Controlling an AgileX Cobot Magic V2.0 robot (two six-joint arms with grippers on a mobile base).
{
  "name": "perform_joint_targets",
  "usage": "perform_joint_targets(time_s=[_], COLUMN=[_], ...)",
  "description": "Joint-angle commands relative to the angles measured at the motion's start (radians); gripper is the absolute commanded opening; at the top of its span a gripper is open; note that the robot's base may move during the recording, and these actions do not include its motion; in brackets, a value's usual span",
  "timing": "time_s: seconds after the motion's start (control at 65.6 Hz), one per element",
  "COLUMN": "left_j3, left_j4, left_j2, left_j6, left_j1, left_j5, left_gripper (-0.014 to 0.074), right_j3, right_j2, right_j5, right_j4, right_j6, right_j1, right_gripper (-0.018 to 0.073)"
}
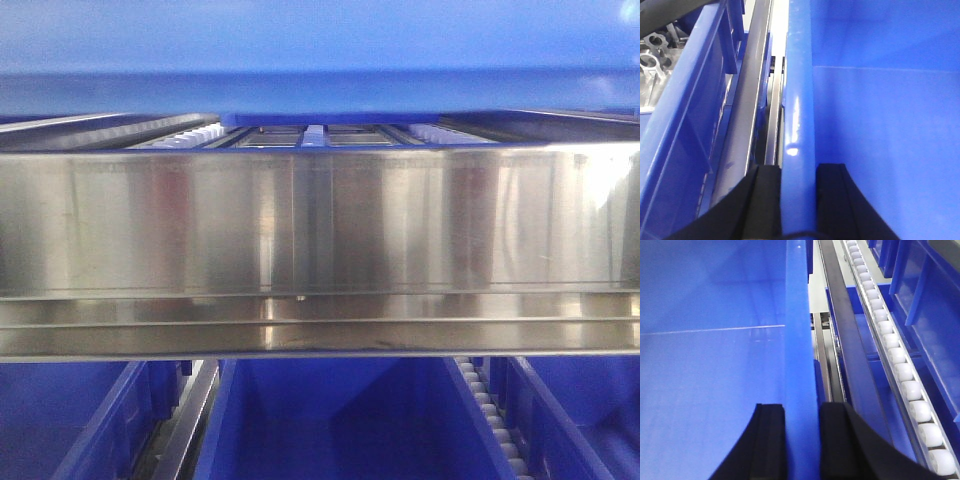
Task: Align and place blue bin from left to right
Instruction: 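Pull the held blue bin back toward the robot with both grippers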
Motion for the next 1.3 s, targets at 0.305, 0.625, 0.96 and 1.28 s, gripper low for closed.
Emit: perform_joint_targets(time_s=[0.305,0.625,0.96,1.28], left_j3=[-0.017,-0.017,-0.017,-0.017], left_j4=[-0.018,-0.012,-0.012,-0.012], left_j2=[0.0,0.0,0.0,0.0], left_j6=[-0.002,-0.002,-0.002,-0.002], left_j1=[-0.005,-0.005,-0.005,-0.005], left_j5=[-0.11,-0.11,-0.11,-0.11], left_gripper=[-0.0111,-0.0111,-0.0111,-0.0111], right_j3=[-0.019,-0.019,-0.019,-0.019], right_j2=[0.0,0.0,0.0,0.0], right_j5=[-0.122,-0.138,-0.19,-0.204], right_j4=[-0.026,-0.026,-0.026,-0.026], right_j6=[-0.003,-0.003,-0.003,-0.003], right_j1=[0.006,0.006,0.006,0.006], right_gripper=[-0.0079,-0.0079,-0.0079,-0.0079])
